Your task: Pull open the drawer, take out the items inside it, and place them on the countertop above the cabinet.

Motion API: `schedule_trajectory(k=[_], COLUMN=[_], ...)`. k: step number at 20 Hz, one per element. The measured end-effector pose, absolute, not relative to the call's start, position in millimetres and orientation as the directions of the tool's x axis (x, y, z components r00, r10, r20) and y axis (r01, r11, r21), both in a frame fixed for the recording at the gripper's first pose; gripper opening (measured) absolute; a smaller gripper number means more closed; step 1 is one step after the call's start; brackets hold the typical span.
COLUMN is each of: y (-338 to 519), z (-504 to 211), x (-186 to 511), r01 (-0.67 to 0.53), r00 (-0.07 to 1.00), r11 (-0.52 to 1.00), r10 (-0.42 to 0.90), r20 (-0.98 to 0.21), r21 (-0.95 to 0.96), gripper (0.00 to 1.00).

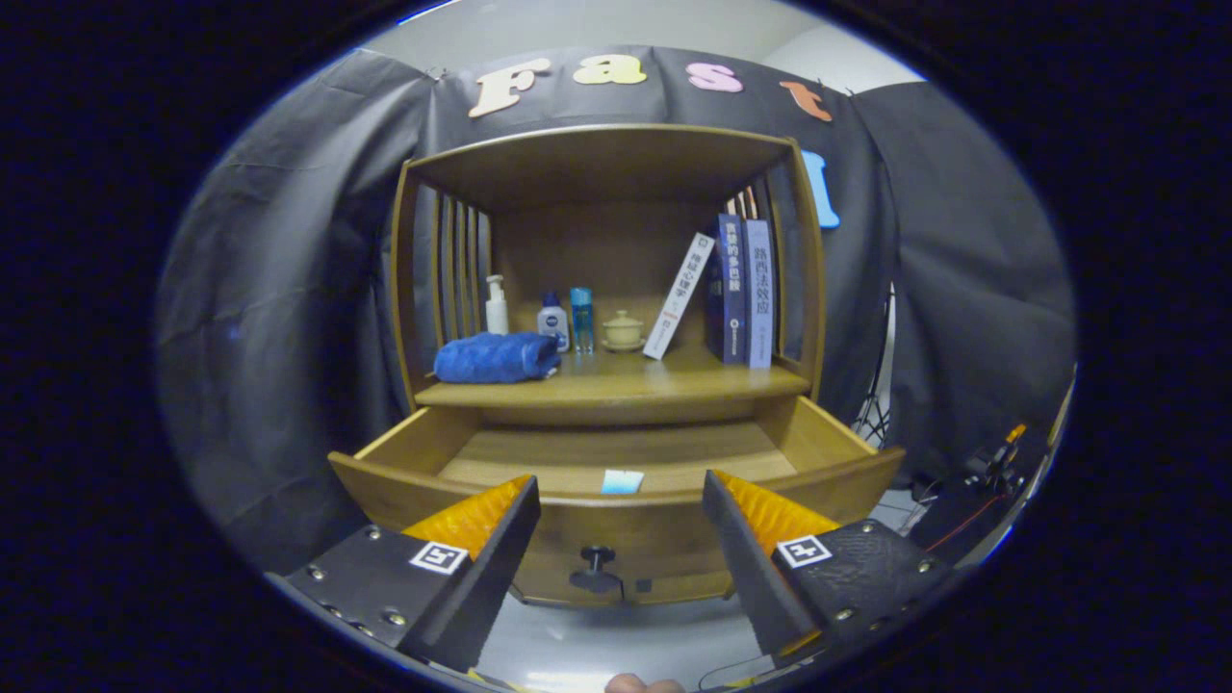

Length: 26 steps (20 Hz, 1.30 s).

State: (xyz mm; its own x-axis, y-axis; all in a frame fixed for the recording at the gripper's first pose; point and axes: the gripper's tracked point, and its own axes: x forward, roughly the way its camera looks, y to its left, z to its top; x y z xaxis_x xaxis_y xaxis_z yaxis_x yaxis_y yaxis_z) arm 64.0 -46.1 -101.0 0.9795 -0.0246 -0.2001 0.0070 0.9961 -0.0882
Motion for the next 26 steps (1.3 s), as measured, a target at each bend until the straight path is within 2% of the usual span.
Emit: schedule_trajectory(k=[2, 8, 13, 18, 24, 26], y=[-44, -26, -22, -16, -14, -27], z=[-83, -72, -114, -169, -215, -236], x=[80, 125, 150, 165, 191, 192], r01=[0.008, -0.045, -0.085, -0.141, -0.075, -0.024], r00=[0.980, 0.953, 0.899, 0.756, 0.604, 0.524], r11=[0.993, 0.990, 0.981, 0.977, 0.991, 0.988], r10=[-0.031, 0.002, 0.000, 0.001, -0.043, -0.117], r20=[-0.197, -0.303, -0.437, -0.654, -0.796, -0.844], r21=[-0.116, -0.135, -0.176, -0.161, -0.110, -0.152], gripper=[1.00, 1.00, 1.00, 1.00, 1.00, 0.98])
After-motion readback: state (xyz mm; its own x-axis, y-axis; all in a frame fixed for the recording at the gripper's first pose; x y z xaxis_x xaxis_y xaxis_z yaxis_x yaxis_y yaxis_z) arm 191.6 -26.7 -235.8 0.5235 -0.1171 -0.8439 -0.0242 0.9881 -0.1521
